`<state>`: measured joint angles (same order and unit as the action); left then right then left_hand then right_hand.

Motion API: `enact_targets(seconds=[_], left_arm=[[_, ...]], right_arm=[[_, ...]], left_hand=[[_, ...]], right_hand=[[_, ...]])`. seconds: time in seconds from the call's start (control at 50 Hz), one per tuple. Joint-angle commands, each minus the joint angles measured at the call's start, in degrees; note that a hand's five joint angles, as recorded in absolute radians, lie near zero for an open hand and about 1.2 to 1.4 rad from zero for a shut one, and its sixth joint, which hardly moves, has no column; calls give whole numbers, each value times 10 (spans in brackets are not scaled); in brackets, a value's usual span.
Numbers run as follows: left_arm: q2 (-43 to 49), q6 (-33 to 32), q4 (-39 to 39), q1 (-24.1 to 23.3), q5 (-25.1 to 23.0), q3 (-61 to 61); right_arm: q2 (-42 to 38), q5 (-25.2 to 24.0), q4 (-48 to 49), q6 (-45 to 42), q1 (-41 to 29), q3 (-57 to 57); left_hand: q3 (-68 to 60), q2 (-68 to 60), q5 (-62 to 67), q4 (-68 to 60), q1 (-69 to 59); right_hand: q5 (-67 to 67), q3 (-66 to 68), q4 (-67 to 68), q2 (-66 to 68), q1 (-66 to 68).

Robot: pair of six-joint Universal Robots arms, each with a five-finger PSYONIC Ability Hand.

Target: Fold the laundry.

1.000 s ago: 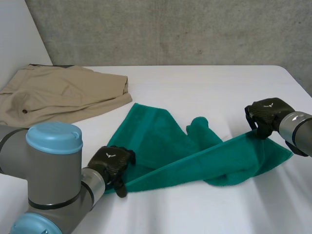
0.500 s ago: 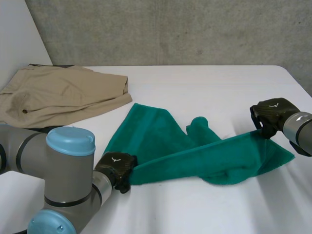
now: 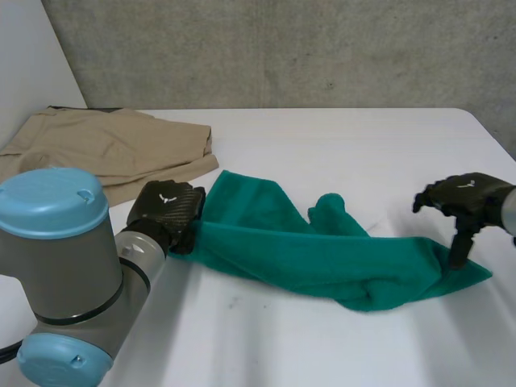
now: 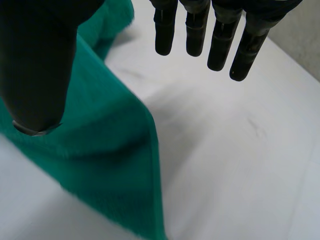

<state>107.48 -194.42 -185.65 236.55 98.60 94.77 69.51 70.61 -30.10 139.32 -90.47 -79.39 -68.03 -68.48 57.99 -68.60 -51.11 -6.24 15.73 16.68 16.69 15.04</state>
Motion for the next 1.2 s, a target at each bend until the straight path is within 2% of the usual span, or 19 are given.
enact_targets(seconds=[0.02,0.2,0.3,0.32,0.34,0.36,0.38,0.46,0.56,0.64,0.74,0.82,0.9,0.94,0.98,1.14,1.2], left_arm=[[14,-2,-1,6,-1,1],[13,-2,-1,6,-2,-1],[12,-3,-1,9,-2,-1],[12,-3,-1,10,-2,-1],[12,-3,-1,10,-2,-2],[12,-3,-1,10,-1,-4],[11,-3,-1,11,-1,-5],[1,-3,0,27,0,-14],[-75,-10,6,58,-2,-42],[-132,-37,8,88,-7,-73],[-137,-93,13,94,-10,-103],[-102,-140,21,93,-23,-123],[-26,-145,35,87,-26,-127],[-6,-141,41,84,-28,-121],[17,-124,45,77,-30,-104],[46,-28,44,39,-32,-76],[76,-19,38,21,-31,-86]], right_arm=[[-25,2,-23,-46,41,9],[-106,6,12,-25,38,17],[-137,3,36,10,35,25],[-143,1,41,18,35,27],[-150,1,46,28,34,29],[-155,1,50,37,34,33],[-155,1,53,42,34,35],[-129,6,86,76,37,49],[26,1,86,74,37,77],[70,-6,58,54,36,99],[77,-16,2,-8,30,114],[56,3,-24,-72,1,128],[-20,54,-50,-105,-43,153],[-31,72,-51,-104,-58,157],[-32,87,-44,-99,-74,153],[-31,88,5,-51,-84,133],[-30,86,13,-49,-83,117]], left_hand=[[-120,-115,120,-114,-289],[-120,-115,120,-114,-289],[-120,-115,120,-114,-289],[-120,-115,120,-114,-289],[-120,-115,120,-114,-289],[-120,-115,120,-114,-289],[-120,-115,120,-114,-289],[-120,-115,120,-114,-289],[-120,-115,120,-114,-289],[-120,-115,120,-114,-289],[-120,-115,120,-114,-289],[-120,-115,120,-114,-289],[-120,-115,120,-114,-289],[98,102,-97,103,-72],[413,418,-413,419,244],[423,428,-423,429,254],[423,428,-423,429,254]], right_hand=[[1,4,-5,-5,11],[-39,44,35,35,51],[-150,155,146,146,162],[-187,192,183,183,199],[-294,299,290,290,306],[-542,547,537,537,553],[-637,642,632,632,649],[-638,643,633,633,650],[-638,643,633,633,650],[-638,643,633,633,650],[-638,643,633,633,650],[-638,643,633,633,650],[-638,643,633,633,650],[-638,643,633,633,650],[-638,643,633,633,650],[-638,643,633,633,650],[-638,643,633,633,650]])
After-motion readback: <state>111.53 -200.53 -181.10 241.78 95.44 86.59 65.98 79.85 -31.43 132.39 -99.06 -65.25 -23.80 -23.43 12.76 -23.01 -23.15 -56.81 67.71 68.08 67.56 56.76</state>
